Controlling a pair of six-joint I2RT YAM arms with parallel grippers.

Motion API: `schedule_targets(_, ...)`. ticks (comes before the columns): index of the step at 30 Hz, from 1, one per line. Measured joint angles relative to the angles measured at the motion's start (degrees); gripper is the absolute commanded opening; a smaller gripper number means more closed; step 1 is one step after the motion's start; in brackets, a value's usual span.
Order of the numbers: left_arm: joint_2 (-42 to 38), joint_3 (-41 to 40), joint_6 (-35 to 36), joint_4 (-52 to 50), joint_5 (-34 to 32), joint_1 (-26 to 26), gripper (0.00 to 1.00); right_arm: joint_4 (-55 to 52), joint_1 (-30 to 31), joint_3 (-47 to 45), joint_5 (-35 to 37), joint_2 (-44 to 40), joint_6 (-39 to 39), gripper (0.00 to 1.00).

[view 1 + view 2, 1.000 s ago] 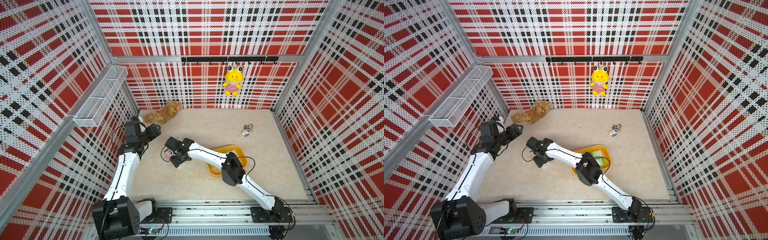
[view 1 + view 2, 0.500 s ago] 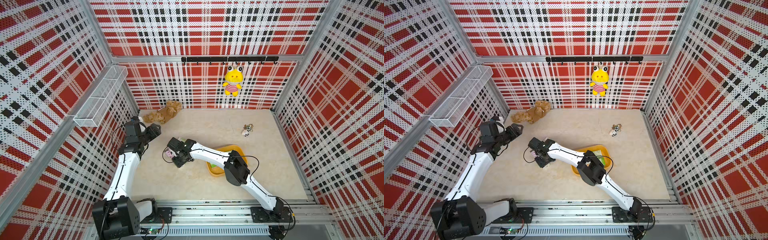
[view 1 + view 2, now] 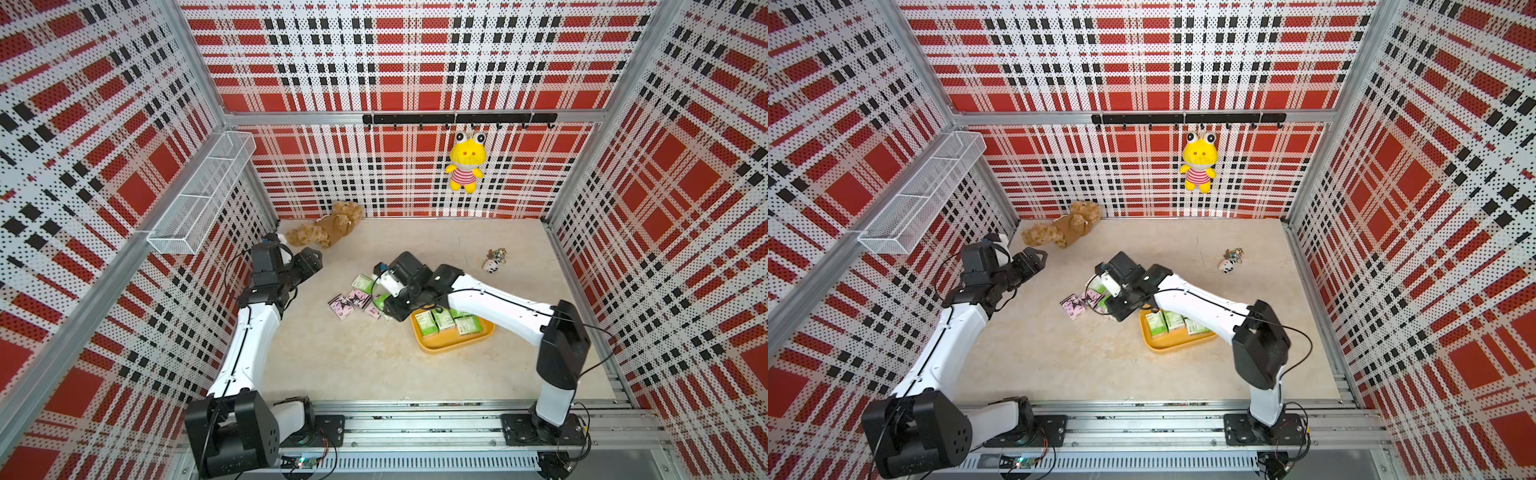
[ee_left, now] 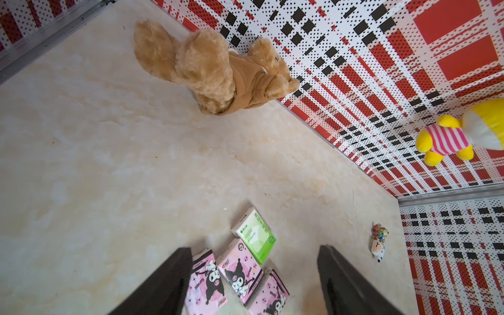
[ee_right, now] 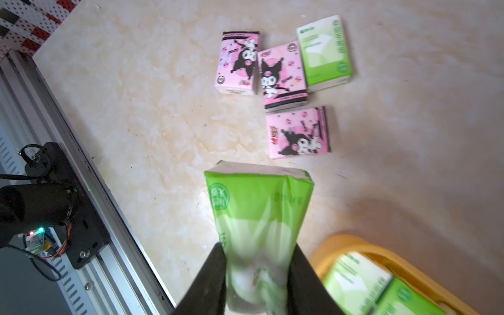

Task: Put the pocket tissues into the storage box
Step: Pick up the pocket tissues from the center of the board, then place the pocket tissues in the storage box.

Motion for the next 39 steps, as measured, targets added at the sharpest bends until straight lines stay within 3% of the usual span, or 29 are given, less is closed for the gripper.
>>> schedule_targets(5,0.8,0.2,0.0,-0.1,-0.3,-1.2,0.79,0.0,-6.4,-12.4,-0.9,-12.1,-5.1,0.36)
schedule_targets(12,1.2,0.2,0.0,0.0,-0.4,-1.8,0.79,-2.1,-14.4,-18.0,-5.3,-19.1,-15.1,0.35)
schedule_targets(24,1.2,-1.3,0.7,0.5,-0.5,-0.5,0.79,-5.7,-18.6,-21.0,-8.0,-17.7,-31.2,0.34)
schedule_targets(39,1.2,-3.1,1.1,1.6,0.0,0.7,0.8,-4.8,-16.9,-25.4,-7.5,-14.4,-37.3,0.36)
